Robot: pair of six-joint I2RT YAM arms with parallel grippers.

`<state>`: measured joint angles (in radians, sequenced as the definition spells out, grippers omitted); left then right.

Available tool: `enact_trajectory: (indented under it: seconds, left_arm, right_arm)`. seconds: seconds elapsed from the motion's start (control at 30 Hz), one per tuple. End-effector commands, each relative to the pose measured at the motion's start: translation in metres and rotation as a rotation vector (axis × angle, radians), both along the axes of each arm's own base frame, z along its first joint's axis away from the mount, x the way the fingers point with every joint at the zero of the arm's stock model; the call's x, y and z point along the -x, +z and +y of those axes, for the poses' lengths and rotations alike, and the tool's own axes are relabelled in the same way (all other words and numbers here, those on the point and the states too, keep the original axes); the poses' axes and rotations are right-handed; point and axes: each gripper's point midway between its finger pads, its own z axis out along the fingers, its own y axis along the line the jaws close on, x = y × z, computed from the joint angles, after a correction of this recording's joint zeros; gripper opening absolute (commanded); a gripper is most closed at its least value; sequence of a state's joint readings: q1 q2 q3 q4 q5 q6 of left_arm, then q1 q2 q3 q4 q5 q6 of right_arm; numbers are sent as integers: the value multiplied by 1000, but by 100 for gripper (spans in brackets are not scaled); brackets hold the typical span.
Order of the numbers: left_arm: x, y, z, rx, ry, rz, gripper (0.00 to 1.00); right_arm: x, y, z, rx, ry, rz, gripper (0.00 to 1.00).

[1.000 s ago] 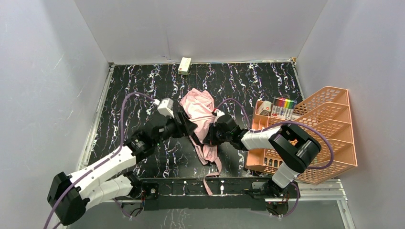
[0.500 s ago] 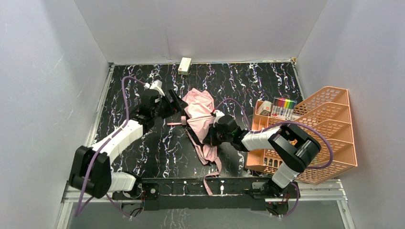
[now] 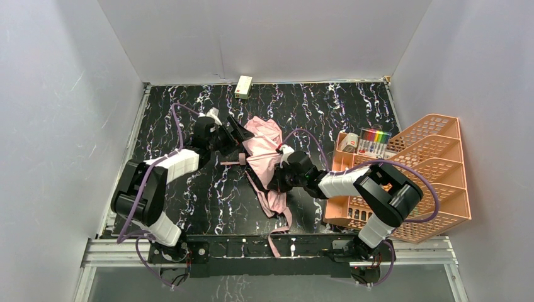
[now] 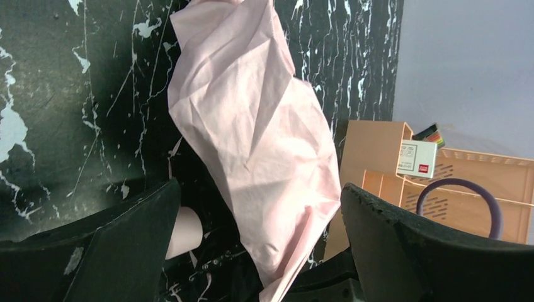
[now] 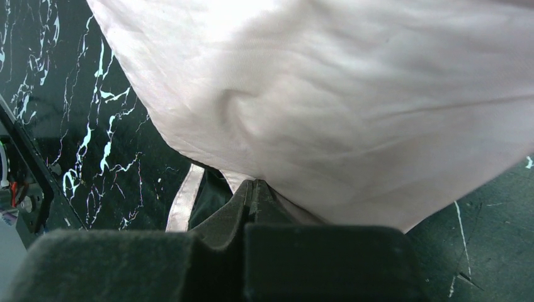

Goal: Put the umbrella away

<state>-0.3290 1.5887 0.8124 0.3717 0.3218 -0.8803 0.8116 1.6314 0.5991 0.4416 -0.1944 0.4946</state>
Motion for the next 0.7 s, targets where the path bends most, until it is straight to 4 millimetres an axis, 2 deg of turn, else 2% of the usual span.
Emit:
enact_trajectory:
  seconds: [0.0,0.07,0.2,0.3,0.53,0.67]
  left_arm:
    - [-19,26,-8,79,-3,-76,98]
    - [-21,23,-8,84,0,-68,98]
    - [-23,22,-15,145,-23,-88,81]
    - [-25,26,-23,211,-60,-114,74]
    - [-29,53,-36,270,-145,-213,68]
    - [-30,69,-38,270,-177,-257,58]
  right_arm:
    - [22,-36,-34,141,-21,94,0]
    - [21,-34,-34,142,-19,88,0]
    - [21,-34,-34,150,-13,86,0]
    - [22,-34,-33,147,-9,91,0]
    - [24,-36,-32,144,-5,106,0]
    - [24,-37,-31,143,-4,114,0]
